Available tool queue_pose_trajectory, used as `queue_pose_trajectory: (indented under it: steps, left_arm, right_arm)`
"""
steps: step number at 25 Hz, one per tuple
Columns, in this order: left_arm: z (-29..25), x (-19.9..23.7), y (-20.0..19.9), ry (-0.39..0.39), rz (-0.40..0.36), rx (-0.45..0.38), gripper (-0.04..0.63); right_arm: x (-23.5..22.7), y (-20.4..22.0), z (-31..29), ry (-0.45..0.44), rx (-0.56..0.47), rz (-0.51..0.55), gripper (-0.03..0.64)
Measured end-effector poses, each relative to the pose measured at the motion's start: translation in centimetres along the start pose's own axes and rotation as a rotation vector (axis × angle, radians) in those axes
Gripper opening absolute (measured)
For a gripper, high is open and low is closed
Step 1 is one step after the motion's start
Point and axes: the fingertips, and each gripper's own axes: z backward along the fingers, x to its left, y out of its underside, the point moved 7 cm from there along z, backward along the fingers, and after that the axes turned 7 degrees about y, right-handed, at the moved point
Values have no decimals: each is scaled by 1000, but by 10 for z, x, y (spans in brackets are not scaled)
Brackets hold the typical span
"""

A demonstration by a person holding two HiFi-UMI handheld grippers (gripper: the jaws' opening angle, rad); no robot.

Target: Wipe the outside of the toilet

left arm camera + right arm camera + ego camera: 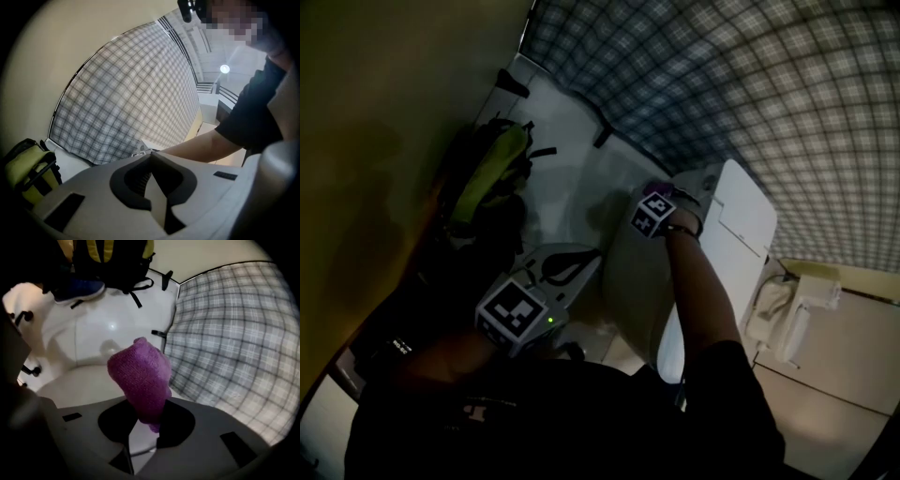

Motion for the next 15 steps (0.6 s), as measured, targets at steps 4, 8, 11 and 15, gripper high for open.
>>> queue_pose_trajectory:
  steps: [4,8,11,15]
  left_arm:
    - [4,2,0,0,18,0,-5]
    - [4,4,-1,3,17,-2,-5]
    - [0,3,0,10,13,4,-5]
    - [-9,-7,5,22,-4,37,-5]
  right_arm:
    - [-9,20,-20,6,121,59,91]
    - [21,18,-6,-133,191,95,89]
    - [94,17,7,-292,222,217,88]
    - [248,24,21,-430,177,453,87]
